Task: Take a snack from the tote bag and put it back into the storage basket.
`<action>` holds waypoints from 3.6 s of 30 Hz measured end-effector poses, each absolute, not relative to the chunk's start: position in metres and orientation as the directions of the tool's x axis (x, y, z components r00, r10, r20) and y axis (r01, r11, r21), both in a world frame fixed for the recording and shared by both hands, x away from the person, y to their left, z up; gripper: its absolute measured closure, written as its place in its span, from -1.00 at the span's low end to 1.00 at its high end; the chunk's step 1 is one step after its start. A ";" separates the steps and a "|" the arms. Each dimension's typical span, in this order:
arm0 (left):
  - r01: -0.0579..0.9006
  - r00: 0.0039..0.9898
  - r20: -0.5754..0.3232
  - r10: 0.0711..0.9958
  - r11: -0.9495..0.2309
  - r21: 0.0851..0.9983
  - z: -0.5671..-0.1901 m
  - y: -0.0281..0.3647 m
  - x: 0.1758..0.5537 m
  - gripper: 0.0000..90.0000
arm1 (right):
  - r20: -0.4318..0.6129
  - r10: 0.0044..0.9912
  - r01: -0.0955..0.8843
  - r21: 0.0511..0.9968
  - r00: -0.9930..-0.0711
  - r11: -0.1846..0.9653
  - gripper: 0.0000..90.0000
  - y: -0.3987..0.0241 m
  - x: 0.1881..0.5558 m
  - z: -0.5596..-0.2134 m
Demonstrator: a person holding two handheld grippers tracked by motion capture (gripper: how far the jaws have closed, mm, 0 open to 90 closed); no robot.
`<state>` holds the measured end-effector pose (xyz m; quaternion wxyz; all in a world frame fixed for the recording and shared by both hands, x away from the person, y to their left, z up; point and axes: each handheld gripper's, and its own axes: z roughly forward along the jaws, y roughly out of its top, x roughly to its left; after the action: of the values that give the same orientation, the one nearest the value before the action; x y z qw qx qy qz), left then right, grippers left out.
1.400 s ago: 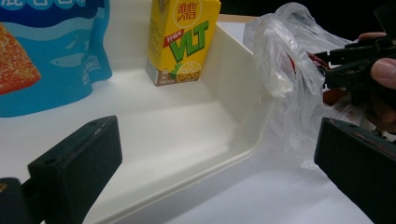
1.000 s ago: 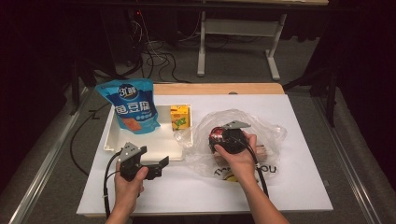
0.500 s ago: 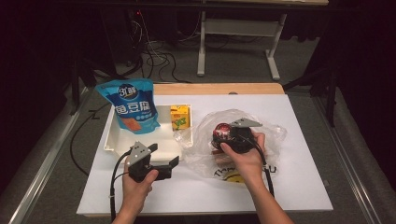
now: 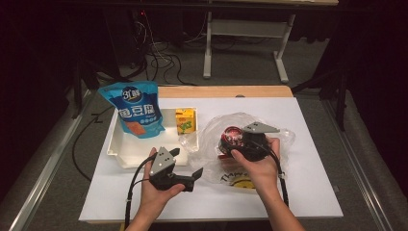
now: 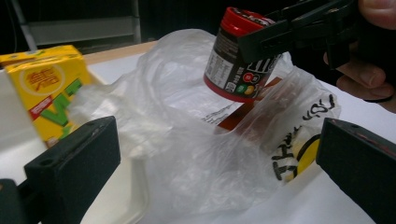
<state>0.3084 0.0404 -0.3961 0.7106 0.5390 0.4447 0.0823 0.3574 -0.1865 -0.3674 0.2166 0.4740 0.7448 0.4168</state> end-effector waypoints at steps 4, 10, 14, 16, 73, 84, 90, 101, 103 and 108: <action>0.373 0.606 -0.541 0.583 0.393 0.841 -0.398 0.028 0.308 -1.00 | 0.076 0.883 0.524 0.827 -0.463 0.204 -0.43 -0.189 0.351 -0.365; 0.377 0.629 -0.528 0.570 0.370 0.849 -0.402 0.008 0.306 -1.00 | 0.077 0.879 0.525 0.825 -0.471 0.209 -0.43 -0.191 0.344 -0.366; 0.380 0.644 -0.522 0.559 0.358 0.853 -0.404 -0.003 0.306 -1.00 | 0.088 0.875 0.526 0.826 -0.475 0.203 -0.43 -0.192 0.340 -0.367; 0.383 0.651 -0.516 0.557 0.346 0.857 -0.406 -0.008 0.306 -1.00 | 0.088 0.873 0.522 0.828 -0.481 0.205 -0.43 -0.193 0.338 -0.366; 0.389 0.618 -0.540 0.571 0.374 0.842 -0.423 -0.019 0.328 -0.47 | 0.168 0.829 0.473 0.871 -0.534 0.128 -0.65 -0.223 0.306 -0.358; 0.371 0.607 -0.545 0.579 0.401 0.838 -0.417 0.012 0.318 -0.47 | 0.166 0.870 0.506 0.856 -0.465 0.107 -0.63 -0.258 0.302 -0.379; 0.359 0.586 -0.548 0.597 0.415 0.836 -0.417 0.033 0.315 -0.47 | 0.152 0.886 0.519 0.847 -0.438 0.112 -0.63 -0.271 0.297 -0.391; 0.325 0.555 -0.557 0.619 0.454 0.829 -0.415 0.068 0.316 -0.46 | 0.141 0.913 0.529 0.844 -0.382 0.091 -0.61 -0.295 0.286 -0.409; 0.316 0.548 -0.551 0.629 0.454 0.833 -0.414 0.075 0.317 -0.46 | 0.147 0.916 0.530 0.844 -0.374 0.081 -0.60 -0.298 0.285 -0.411; 0.300 0.520 -0.573 0.633 0.493 0.817 -0.415 0.091 0.324 -0.46 | 0.130 0.921 0.527 0.845 -0.368 0.091 -0.60 -0.299 0.283 -0.414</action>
<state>0.3235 0.0906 -0.4152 0.7210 0.4902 0.4759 0.1157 0.2832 -0.2995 -0.4136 0.2259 0.5147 0.7033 0.4352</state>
